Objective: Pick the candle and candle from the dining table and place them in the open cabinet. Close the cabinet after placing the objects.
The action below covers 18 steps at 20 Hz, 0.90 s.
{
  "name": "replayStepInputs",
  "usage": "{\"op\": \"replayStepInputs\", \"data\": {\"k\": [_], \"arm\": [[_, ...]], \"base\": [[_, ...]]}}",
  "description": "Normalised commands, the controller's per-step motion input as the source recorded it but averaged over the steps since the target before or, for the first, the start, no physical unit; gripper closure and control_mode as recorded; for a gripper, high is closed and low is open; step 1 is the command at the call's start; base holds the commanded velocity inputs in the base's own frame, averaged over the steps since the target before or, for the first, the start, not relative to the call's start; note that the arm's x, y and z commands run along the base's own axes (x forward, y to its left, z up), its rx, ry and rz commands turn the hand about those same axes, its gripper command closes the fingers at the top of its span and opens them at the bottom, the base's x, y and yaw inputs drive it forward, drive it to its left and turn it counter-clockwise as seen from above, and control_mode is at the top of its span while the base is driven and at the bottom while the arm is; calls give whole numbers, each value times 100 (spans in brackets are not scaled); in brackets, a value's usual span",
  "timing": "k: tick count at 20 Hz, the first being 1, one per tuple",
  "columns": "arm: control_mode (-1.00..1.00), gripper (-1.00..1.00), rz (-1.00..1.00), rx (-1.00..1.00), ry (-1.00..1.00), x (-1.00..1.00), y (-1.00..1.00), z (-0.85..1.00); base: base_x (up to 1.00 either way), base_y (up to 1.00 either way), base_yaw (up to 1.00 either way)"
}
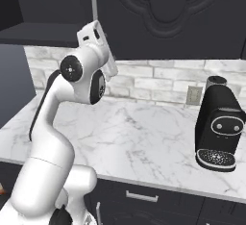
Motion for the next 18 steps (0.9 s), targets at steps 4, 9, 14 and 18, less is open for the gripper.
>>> {"op": "replayStepInputs", "data": {"k": [4,9,14,18], "arm": [[-100,-100,0,-2,11,-10,45,0],[-100,-100,0,-1,23,47,74,0],[-100,-100,1,0,25,67,70,-6],[-100,-100,3,0,19,53,51,-8]], "base": [[0,0,0],[0,0,0],[0,0,0],[0,0,0]]}}
